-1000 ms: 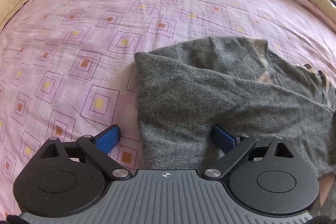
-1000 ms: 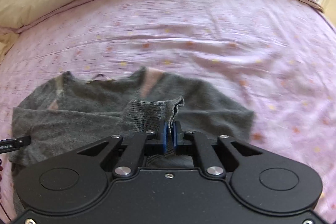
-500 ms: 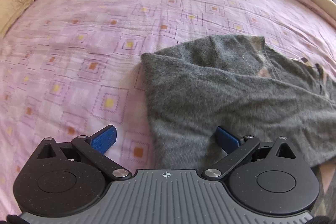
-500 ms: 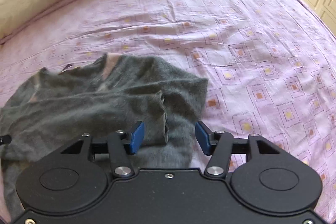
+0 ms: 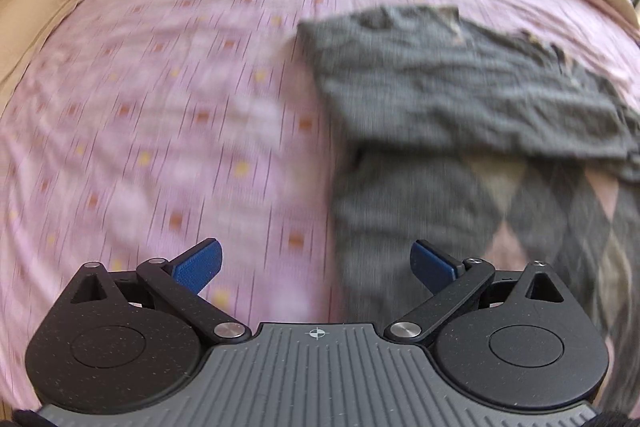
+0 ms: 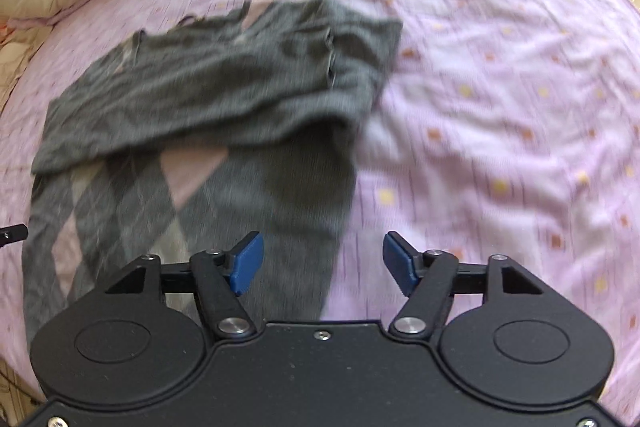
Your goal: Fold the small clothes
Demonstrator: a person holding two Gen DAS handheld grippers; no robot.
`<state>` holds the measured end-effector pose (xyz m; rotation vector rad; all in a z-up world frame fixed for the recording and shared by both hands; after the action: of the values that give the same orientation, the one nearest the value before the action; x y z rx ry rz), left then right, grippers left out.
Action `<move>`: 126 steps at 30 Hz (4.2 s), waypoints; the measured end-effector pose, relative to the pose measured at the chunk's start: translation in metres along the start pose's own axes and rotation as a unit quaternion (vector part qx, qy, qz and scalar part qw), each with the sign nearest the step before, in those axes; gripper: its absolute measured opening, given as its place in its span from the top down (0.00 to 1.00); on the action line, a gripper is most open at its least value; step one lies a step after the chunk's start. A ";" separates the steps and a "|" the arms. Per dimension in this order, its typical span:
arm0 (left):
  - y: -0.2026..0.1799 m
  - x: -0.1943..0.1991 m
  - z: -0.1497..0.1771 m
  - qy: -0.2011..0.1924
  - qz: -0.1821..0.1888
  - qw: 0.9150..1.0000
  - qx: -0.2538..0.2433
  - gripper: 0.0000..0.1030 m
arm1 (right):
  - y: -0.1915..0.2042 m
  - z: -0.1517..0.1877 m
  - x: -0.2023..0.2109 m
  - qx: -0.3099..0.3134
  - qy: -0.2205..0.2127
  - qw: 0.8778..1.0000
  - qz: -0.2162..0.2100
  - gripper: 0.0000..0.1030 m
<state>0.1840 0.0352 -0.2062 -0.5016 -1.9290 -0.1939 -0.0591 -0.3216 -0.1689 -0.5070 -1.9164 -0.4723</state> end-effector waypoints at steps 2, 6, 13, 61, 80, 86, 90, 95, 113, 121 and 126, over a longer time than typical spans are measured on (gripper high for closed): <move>0.000 0.004 0.018 0.011 -0.004 1.000 0.008 0.01 | 0.002 0.012 0.001 0.015 0.011 1.000 -0.005 0.31; -0.003 0.008 0.049 0.032 -0.014 0.999 0.024 0.01 | 0.005 0.034 -0.003 0.046 0.036 0.998 -0.015 0.28; -0.016 0.007 0.100 0.074 -0.025 0.996 0.040 0.01 | 0.013 0.067 -0.004 0.111 0.044 0.993 -0.023 0.14; -0.030 0.041 0.161 0.015 0.097 0.993 -0.060 0.41 | 0.052 0.180 0.035 0.008 0.046 0.991 -0.127 0.11; -0.012 0.058 0.145 -0.006 0.138 0.990 0.016 0.96 | 0.033 0.173 0.052 -0.113 0.010 0.980 -0.166 0.86; -0.013 0.093 0.113 -0.057 0.168 0.983 0.046 0.96 | 0.024 0.140 0.084 -0.122 -0.035 0.972 -0.195 0.86; -0.012 0.115 0.078 -0.099 0.179 0.977 0.054 0.96 | 0.019 0.105 0.103 -0.131 -0.070 0.967 -0.209 0.86; -0.016 0.132 0.025 -0.149 0.184 0.970 0.059 0.96 | 0.012 0.049 0.112 -0.144 -0.115 0.958 -0.218 0.86; -0.035 0.047 -0.128 -0.172 0.155 0.966 0.110 0.96 | 0.009 -0.125 0.019 -0.184 -0.119 0.959 -0.180 0.86; -0.033 -0.004 -0.146 -0.129 0.113 0.979 0.112 0.92 | 0.002 -0.150 -0.033 -0.181 -0.086 0.969 -0.142 0.78; -0.025 -0.007 -0.159 -0.141 0.089 0.977 0.130 0.71 | -0.006 -0.159 -0.034 -0.170 -0.107 0.974 -0.108 0.47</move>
<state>0.3088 -0.0462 -0.1456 -0.5431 -2.1303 0.2566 0.0699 -0.4166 -0.1421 -0.5909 -2.1204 -0.9298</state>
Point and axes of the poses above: each gripper's, at about its wrist camera, not at the fingertips, and x roughly against the way its jaws point, y to its left, z to its underside, the point moved 6 cm from there along -x, roughly the way its jaws point, and after that the axes turned 6 degrees about z, right-handed, at the moved point
